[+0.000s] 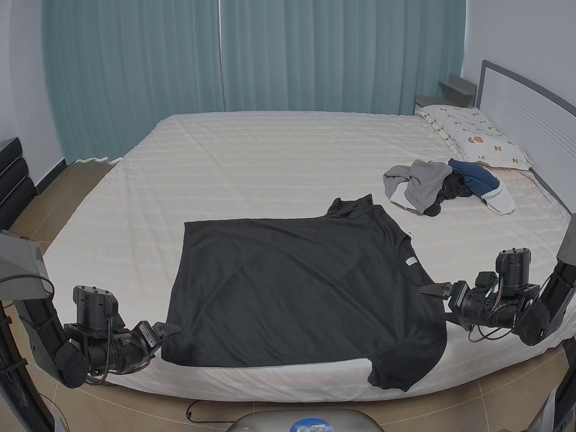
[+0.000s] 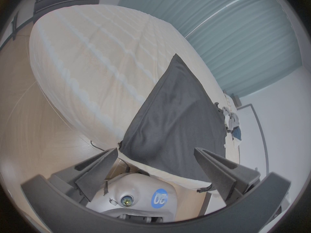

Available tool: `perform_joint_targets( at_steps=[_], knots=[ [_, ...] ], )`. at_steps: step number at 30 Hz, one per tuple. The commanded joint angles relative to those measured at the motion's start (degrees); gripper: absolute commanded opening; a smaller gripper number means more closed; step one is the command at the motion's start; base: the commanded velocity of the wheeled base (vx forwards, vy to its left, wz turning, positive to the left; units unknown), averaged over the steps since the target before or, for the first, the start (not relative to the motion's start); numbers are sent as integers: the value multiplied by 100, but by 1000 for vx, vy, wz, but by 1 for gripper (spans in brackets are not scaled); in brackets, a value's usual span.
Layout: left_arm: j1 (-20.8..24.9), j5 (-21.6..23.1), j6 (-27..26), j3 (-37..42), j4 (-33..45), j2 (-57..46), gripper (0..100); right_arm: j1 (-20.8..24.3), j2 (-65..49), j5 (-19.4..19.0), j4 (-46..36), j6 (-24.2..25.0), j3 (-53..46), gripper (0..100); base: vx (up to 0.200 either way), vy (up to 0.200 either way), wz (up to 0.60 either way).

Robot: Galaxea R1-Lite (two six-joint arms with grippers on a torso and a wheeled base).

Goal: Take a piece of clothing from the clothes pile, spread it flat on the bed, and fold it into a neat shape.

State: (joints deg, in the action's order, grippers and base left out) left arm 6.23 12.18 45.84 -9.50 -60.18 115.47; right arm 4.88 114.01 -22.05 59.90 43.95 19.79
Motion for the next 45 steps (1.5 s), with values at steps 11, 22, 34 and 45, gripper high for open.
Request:
perform_joint_targets(
  at_steps=[11, 22, 34, 45],
  knots=[
    [-34, 224, -857, -351, -11, 793, 100, 40, 43, -36, 390, 17, -300, 100, 0, 0, 0],
    [177, -102, -910, -597, -11, 1048, 100, 49, 8, -10, 399, 0, -344, 100, 0, 0, 0],
    [212, -242, -1024, -782, -2, 1197, 100, 57, -19, 17, 399, 0, -379, 100, 0, 0, 0],
    [221, -383, -980, -782, -2, 1188, 0, 57, -1, 17, 399, 0, -370, 100, 0, 0, 0]
  ],
)
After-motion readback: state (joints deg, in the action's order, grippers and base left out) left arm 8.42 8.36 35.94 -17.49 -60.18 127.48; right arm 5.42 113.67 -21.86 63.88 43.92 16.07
